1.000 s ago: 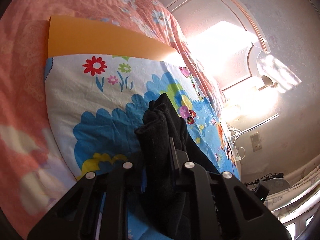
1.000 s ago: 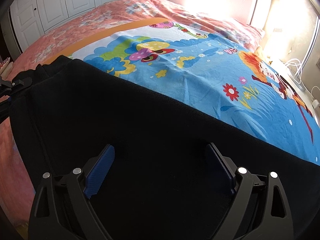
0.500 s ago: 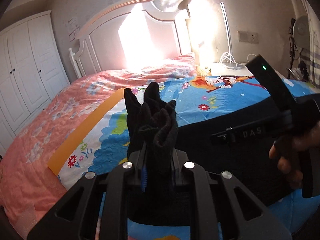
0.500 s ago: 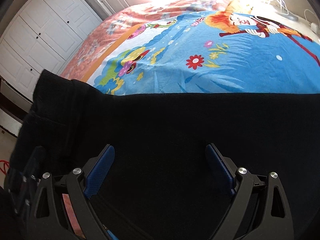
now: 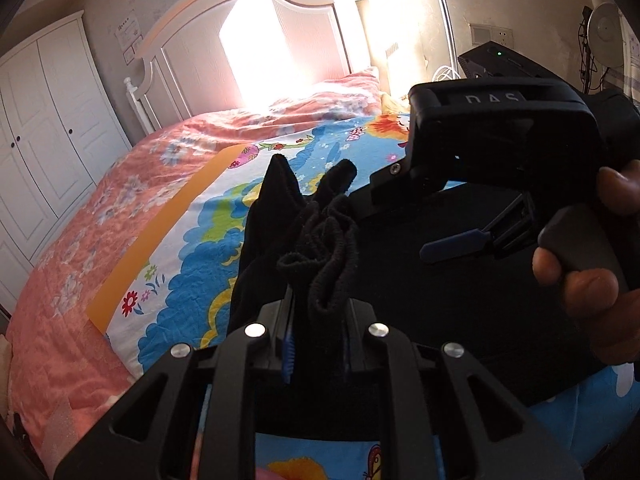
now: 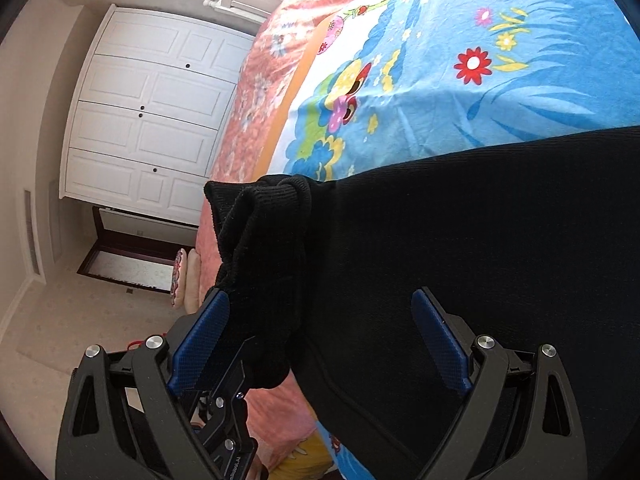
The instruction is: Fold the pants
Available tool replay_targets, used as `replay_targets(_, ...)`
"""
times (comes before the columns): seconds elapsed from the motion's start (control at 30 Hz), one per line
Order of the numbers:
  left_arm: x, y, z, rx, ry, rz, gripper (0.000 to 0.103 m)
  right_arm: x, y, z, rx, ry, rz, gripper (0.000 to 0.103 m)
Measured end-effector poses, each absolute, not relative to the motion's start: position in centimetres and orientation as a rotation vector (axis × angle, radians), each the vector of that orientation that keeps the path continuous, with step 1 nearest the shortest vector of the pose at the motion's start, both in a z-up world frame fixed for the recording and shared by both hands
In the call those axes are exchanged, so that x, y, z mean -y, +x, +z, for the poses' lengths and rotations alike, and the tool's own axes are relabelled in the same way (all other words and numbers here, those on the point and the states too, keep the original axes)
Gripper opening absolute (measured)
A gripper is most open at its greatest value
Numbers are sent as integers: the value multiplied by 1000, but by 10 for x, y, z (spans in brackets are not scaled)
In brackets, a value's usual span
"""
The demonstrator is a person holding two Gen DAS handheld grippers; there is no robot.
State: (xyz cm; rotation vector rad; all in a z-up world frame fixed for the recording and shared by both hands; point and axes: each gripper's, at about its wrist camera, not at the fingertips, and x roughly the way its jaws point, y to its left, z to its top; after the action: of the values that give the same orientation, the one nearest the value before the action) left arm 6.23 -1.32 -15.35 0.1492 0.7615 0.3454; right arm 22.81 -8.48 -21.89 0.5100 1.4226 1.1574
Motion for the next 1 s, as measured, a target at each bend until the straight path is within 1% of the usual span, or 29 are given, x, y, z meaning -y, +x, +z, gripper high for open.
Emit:
replay_targets(0.13, 8, 61, -152, -762, 125, 341, 16, 80, 229, -220, -1437, 623, 1246, 89)
replay_targets(0.5, 18, 60, -152, -755, 147, 323, 16, 49, 223, -210, -1466, 532, 1316, 89)
replay_targets(0.73, 45, 58, -152, -716, 225, 262, 16, 42, 228, -204, -1478, 445, 1329, 89)
replay_targets(0.8, 63, 57, -153, -687, 290, 245, 16, 46, 229, -205, -1493, 421, 1332, 76)
replay_targets(0.83, 75, 56, -154, -675, 316, 227, 16, 50, 231, -207, -1503, 422, 1333, 62)
replay_targets(0.9, 97, 55, -161, -658, 364, 206, 16, 68, 235, -209, -1500, 420, 1313, 48)
replay_targets(0.93, 107, 56, -165, -652, 383, 201, 16, 79, 237, -209, -1489, 410, 1302, 38)
replay_targets(0.97, 117, 57, -168, -641, 395, 195, 16, 90, 240, -208, -1480, 408, 1288, 33)
replay_targets(1.0, 127, 56, -168, -623, 404, 190, 16, 103, 242, -207, -1469, 412, 1281, 32)
